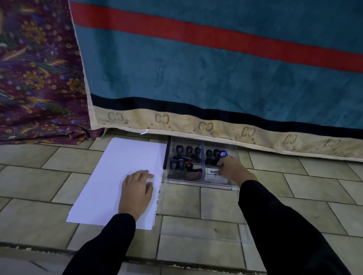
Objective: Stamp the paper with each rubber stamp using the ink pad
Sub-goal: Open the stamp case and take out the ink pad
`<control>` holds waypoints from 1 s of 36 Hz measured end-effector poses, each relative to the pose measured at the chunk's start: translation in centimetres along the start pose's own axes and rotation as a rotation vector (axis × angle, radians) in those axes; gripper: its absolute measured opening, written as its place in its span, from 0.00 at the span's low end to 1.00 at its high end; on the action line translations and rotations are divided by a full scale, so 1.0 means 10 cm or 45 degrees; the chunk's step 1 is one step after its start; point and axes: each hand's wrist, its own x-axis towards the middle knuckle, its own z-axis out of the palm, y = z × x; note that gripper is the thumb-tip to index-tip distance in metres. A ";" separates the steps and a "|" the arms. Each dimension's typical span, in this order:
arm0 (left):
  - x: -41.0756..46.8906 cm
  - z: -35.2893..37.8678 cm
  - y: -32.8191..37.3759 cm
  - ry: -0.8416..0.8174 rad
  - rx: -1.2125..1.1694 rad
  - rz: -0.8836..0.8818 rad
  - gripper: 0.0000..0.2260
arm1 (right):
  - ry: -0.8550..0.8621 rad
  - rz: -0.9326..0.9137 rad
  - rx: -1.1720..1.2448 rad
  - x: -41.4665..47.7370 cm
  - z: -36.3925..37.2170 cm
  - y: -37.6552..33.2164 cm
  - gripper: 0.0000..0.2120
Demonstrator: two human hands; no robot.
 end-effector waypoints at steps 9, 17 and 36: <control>0.11 -0.11 -0.01 -0.072 -0.484 -0.279 0.12 | 0.091 -0.064 0.425 -0.02 -0.09 0.20 0.13; 0.26 -0.29 -0.08 -0.204 -0.556 -0.246 0.13 | 0.282 -0.126 1.428 -0.41 -0.40 0.07 0.06; -0.19 -0.09 -0.07 -0.320 -0.064 0.562 0.32 | -0.074 -0.465 0.570 -0.88 0.59 -0.56 0.07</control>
